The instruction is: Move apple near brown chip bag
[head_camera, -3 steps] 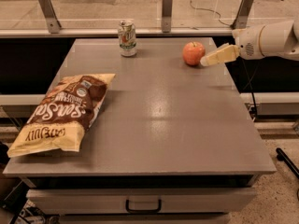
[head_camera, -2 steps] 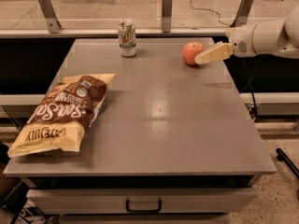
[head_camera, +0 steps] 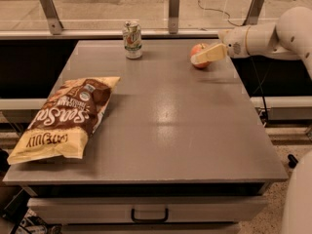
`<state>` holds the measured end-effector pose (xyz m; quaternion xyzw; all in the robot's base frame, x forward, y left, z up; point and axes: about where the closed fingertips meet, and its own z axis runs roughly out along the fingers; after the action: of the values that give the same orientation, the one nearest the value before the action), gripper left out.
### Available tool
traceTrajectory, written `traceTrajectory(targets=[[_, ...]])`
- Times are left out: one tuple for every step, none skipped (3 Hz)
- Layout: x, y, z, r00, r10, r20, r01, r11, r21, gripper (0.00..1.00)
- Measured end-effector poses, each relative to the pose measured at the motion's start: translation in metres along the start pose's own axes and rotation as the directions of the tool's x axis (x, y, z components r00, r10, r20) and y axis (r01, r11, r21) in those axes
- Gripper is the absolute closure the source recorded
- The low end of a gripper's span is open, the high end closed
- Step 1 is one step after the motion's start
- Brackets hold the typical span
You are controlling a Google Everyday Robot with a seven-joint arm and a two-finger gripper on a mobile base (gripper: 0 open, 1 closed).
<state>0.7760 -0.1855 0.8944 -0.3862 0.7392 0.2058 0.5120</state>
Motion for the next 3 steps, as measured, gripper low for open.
traceTrajectory(targets=[[0.011, -0.003, 0.012, 1.0, 0.027, 0.011, -0.027, 0.9995, -0.015, 0.0], [0.026, -0.01, 0.012, 0.998, 0.061, 0.017, -0.061, 0.9981, -0.004, 0.0], [0.034, -0.012, 0.014, 0.997, 0.074, 0.033, -0.074, 0.9973, 0.003, 0.18]])
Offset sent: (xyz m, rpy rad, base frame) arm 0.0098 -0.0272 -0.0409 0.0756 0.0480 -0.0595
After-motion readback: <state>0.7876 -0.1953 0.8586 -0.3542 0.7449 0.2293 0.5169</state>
